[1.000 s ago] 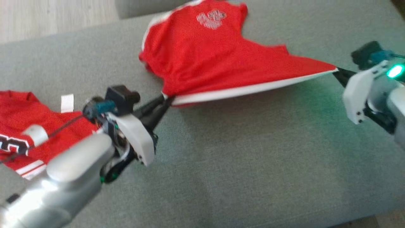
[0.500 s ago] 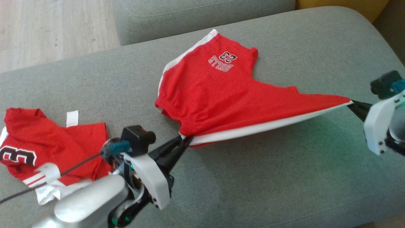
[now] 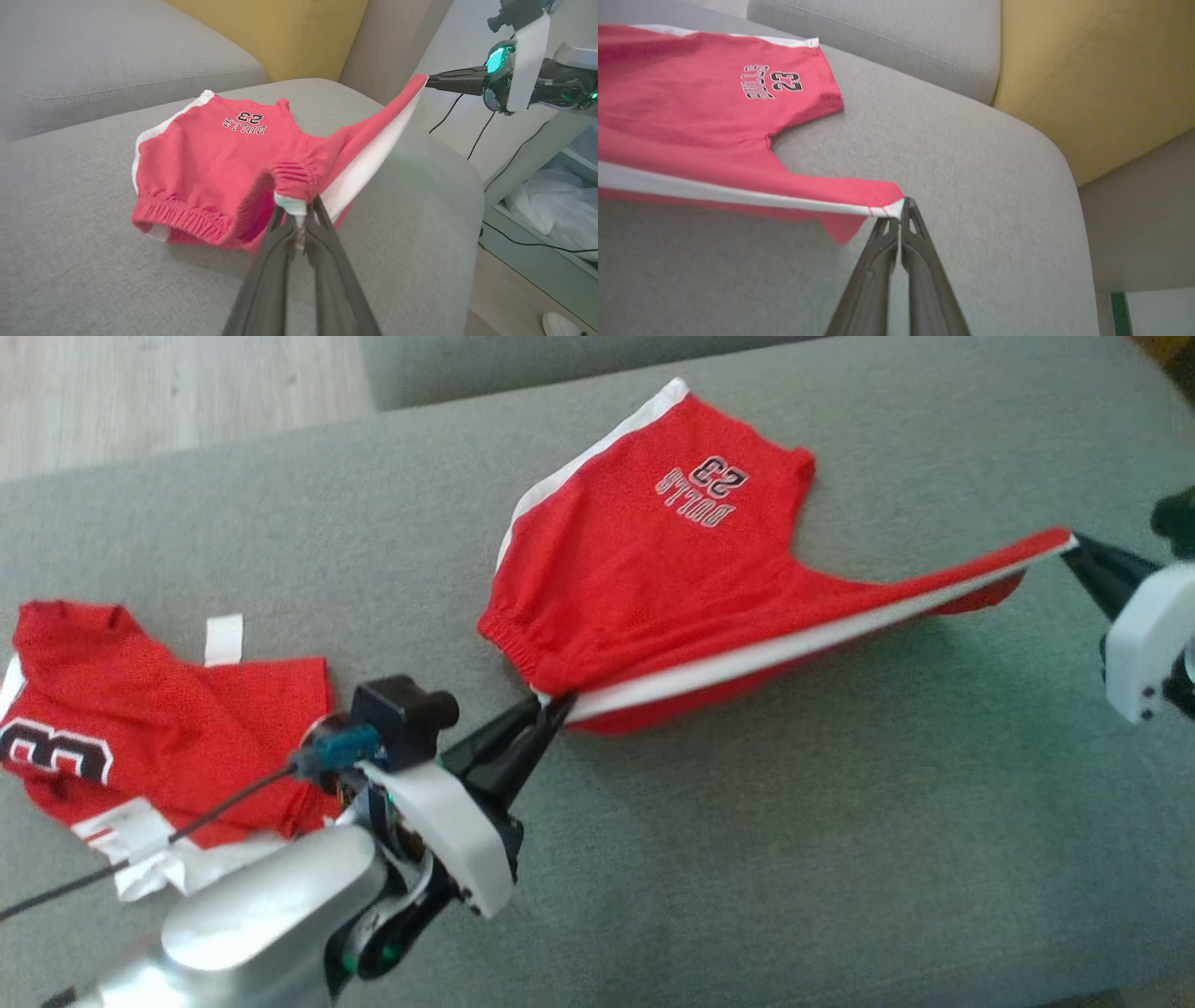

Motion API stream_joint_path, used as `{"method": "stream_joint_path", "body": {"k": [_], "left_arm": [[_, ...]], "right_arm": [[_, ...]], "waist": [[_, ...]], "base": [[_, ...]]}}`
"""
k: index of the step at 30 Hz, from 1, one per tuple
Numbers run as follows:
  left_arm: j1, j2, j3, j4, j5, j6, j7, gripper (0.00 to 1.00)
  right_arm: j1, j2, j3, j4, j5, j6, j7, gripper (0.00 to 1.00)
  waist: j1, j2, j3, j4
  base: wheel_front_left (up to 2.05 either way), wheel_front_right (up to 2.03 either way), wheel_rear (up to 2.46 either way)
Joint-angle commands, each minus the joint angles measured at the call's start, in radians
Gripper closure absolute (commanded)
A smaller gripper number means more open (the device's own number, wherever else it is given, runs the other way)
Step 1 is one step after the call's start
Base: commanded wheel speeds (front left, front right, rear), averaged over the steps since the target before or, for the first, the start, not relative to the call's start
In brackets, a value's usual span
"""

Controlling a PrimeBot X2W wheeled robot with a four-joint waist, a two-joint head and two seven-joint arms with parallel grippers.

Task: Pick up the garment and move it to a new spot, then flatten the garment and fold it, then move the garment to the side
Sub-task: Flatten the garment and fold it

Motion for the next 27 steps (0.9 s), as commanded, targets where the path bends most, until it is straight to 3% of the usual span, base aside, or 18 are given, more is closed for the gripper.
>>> {"method": "stream_joint_path", "body": {"k": [1, 11, 27], "left_arm": [[-0.062, 0.021, 0.057, -0.009, 0.003, 0.004, -0.011, 1.0], [-0.138, -0.032, 0.092, 0.063, 0.005, -0.008, -0.028, 1.0], [-0.284, -0.131, 0.127, 0.222, 0.026, -0.043, -0.053, 1.0]], "right_arm": [[-0.023, -0.016, -0.036, -0.006, -0.024, -0.001, -0.014, 1.0], [-0.148, 0.109, -0.115, 0.051, -0.154, -0.001, -0.036, 1.0], [-0.392, 0.193, -0.037, 0.271, -0.213, -0.001, -0.113, 1.0]], "waist": [[-0.0001, 0.0, 0.027, 0.024], [-0.0001, 0.0, 0.116, 0.089], [-0.0001, 0.0, 0.245, 0.181]], "base": [[0.0, 0.0, 0.0], [0.0, 0.0, 0.0], [0.0, 0.0, 0.0]]}}
